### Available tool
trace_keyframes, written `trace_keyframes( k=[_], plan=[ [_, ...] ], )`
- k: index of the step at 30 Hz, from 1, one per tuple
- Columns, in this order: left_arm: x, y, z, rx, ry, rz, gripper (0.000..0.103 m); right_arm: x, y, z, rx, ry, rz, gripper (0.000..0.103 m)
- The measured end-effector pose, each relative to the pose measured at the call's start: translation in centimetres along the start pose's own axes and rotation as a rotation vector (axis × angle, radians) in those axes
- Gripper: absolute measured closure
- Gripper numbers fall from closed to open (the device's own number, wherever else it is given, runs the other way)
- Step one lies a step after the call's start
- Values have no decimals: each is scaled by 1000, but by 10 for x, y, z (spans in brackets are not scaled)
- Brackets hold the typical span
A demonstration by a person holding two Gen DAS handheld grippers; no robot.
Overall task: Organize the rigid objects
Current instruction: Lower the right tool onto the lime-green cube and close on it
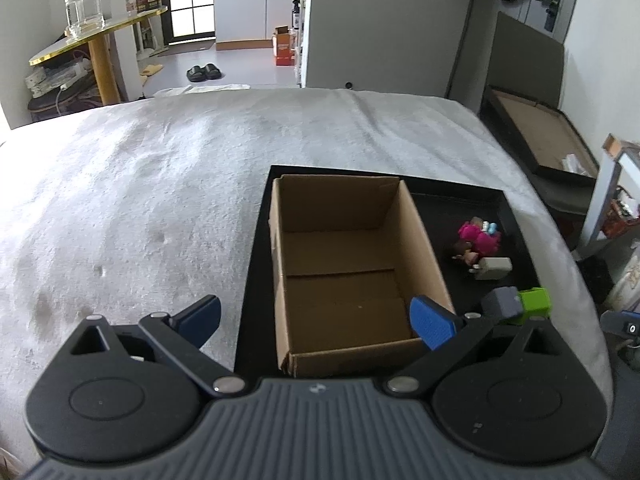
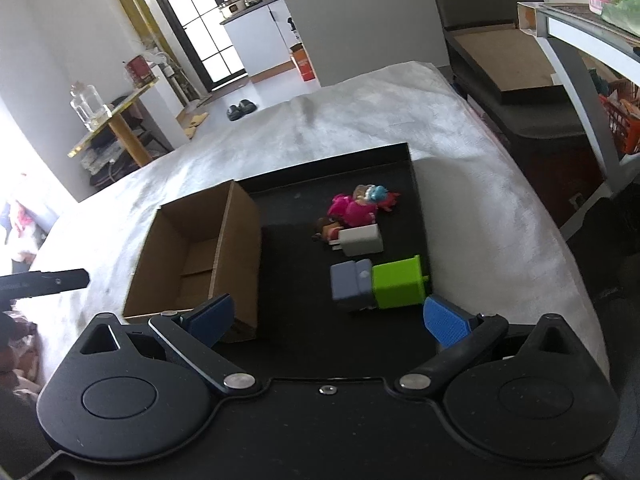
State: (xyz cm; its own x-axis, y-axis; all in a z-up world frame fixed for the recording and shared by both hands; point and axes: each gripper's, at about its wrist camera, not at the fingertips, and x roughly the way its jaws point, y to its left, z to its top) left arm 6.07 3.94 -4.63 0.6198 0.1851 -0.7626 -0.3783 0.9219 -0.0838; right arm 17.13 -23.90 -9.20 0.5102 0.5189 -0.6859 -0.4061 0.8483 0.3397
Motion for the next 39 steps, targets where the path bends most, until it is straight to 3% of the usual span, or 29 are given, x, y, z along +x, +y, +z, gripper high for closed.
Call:
trace_keyframes(
  k=[17,28,36,39],
  plan=[
    [54,-1,-10,-24,39,79,8,59,-24,3,20,57,-136,29],
    [82,1,-14,-76,44,116,29,95,-23,5,-38,113,-208,31],
    [99,1,-18,-57,60,146,36,120,-21,4,-62,113,-235,31],
    [104,2,-20,-56,67,146,48,125,-22,1,-69,117,-244,34]
  ],
)
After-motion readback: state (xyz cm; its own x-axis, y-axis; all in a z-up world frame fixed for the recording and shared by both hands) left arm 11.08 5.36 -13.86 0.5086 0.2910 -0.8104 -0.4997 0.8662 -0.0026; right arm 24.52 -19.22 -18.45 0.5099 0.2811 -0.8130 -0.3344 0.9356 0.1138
